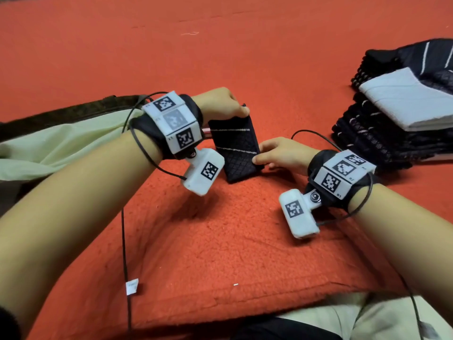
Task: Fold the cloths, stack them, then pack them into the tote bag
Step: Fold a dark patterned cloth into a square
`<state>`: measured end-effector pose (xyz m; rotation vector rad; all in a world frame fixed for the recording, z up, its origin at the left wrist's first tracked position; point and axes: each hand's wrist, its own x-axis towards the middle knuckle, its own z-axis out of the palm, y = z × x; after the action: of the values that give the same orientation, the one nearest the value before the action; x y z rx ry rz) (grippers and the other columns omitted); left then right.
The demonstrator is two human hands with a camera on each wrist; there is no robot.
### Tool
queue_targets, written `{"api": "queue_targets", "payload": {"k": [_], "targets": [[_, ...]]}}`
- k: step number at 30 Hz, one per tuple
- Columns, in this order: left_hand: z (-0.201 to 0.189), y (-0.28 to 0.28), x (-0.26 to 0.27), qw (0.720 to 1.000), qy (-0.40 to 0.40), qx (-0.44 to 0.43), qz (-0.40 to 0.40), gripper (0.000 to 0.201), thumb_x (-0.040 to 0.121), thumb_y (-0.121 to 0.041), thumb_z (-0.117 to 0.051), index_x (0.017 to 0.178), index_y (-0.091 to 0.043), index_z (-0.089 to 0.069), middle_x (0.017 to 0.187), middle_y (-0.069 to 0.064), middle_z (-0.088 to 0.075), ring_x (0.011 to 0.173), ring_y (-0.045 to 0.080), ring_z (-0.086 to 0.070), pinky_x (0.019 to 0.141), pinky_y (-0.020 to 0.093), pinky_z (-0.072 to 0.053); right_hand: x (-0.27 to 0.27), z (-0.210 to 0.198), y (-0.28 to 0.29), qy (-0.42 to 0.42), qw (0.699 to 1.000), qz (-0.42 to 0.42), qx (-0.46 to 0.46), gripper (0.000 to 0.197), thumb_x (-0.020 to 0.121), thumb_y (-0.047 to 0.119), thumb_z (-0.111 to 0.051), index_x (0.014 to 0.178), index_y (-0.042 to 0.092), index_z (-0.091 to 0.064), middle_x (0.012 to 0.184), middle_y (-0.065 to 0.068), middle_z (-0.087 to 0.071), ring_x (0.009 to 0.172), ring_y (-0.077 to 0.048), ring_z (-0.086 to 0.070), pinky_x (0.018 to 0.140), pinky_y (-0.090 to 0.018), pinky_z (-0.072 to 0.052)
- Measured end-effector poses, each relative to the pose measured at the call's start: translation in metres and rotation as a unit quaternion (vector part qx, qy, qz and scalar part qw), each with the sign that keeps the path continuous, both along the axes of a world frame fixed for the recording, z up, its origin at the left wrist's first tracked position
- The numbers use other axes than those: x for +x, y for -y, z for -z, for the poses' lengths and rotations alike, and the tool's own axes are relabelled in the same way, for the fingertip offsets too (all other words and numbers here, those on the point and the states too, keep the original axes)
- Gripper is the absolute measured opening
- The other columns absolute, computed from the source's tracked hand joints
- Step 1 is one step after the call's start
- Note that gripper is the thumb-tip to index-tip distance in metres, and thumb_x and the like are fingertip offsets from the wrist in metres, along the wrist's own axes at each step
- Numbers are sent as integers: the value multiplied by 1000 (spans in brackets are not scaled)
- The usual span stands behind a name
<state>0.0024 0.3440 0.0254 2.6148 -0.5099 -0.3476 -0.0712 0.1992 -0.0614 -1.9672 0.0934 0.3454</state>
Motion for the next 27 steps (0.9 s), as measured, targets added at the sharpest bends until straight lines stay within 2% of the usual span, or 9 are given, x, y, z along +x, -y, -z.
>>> {"api": "queue_targets", "payload": {"k": [3, 6, 10, 14, 17, 19, 22, 24, 27], "targets": [[-10, -17, 2, 994, -19, -107, -20, 15, 87, -28, -64, 77, -17, -63, 73, -2, -57, 68, 11, -48, 63, 22, -35, 3, -4, 0, -2, 996, 55, 73, 17, 88, 5, -56, 74, 16, -54, 70, -7, -56, 58, -15, -54, 49, -19, -49], [-14, -33, 7, 980, -66, -182, -40, 20, 89, -20, -61, 69, -18, -58, 60, -6, -50, 51, 6, -43, 49, 15, -33, 10, -11, -3, 26, 984, 99, 148, 18, 89, 5, -54, 75, 16, -54, 74, -8, -58, 58, -15, -56, 57, -25, -49], [-16, -56, 16, 944, -127, -290, -87, 12, 91, -17, -57, 79, -17, -58, 76, -1, -52, 61, 11, -47, 59, 22, -37, 23, -23, -11, 48, 976, 96, 192, 13, 93, 13, -52, 82, 20, -52, 80, 2, -59, 60, -6, -58, 60, -21, -45], [-15, -74, 28, 907, -158, -360, -154, 16, 94, -22, -53, 80, -17, -57, 73, -3, -60, 64, 10, -54, 62, 23, -46, 39, -32, -25, 63, 973, 100, 200, 13, 94, 14, -53, 106, 16, -50, 88, -2, -61, 70, -15, -61, 69, -27, -51], [-10, -84, 39, 868, -168, -417, -209, 18, 95, -25, -54, 81, -15, -57, 58, -4, -64, 52, 8, -62, 56, 24, -55, 55, -44, -37, 99, 964, 135, 206, 15, 93, 10, -53, 109, 9, -52, 84, -6, -62, 57, -10, -63, 57, -22, -54], [-6, -90, 49, 858, -153, -430, -236, 18, 93, -28, -56, 84, -13, -58, 68, -1, -65, 51, 8, -64, 53, 24, -56, 67, -52, -45, 110, 962, 150, 198, 9, 93, 8, -54, 102, 8, -54, 81, -5, -60, 45, -4, -61, 46, -17, -49], [-4, -96, 61, 853, -132, -428, -268, 19, 92, -30, -59, 87, -11, -57, 79, 1, -62, 47, 7, -63, 44, 20, -51, 87, -59, -54, 116, 960, 180, 181, 23, 91, 10, -58, 113, 4, -53, 88, -9, -60, 48, -7, -61, 42, -17, -48], [-4, -98, 67, 850, -122, -424, -288, 20, 91, -29, -60, 93, -10, -56, 80, 2, -60, 44, 6, -62, 39, 20, -48, 99, -60, -60, 118, 960, 194, 162, 27, 90, 11, -61, 115, 5, -51, 95, -13, -58, 58, -14, -59, 49, -22, -53], [-4, -98, 72, 856, -99, -402, -308, 23, 91, -28, -60, 99, -7, -55, 77, 2, -59, 38, 7, -58, 37, 21, -48, 115, -58, -68, 115, 962, 211, 130, 23, 87, 15, -65, 103, 11, -49, 95, -14, -59, 72, -24, -59, 73, -38, -57]]}}
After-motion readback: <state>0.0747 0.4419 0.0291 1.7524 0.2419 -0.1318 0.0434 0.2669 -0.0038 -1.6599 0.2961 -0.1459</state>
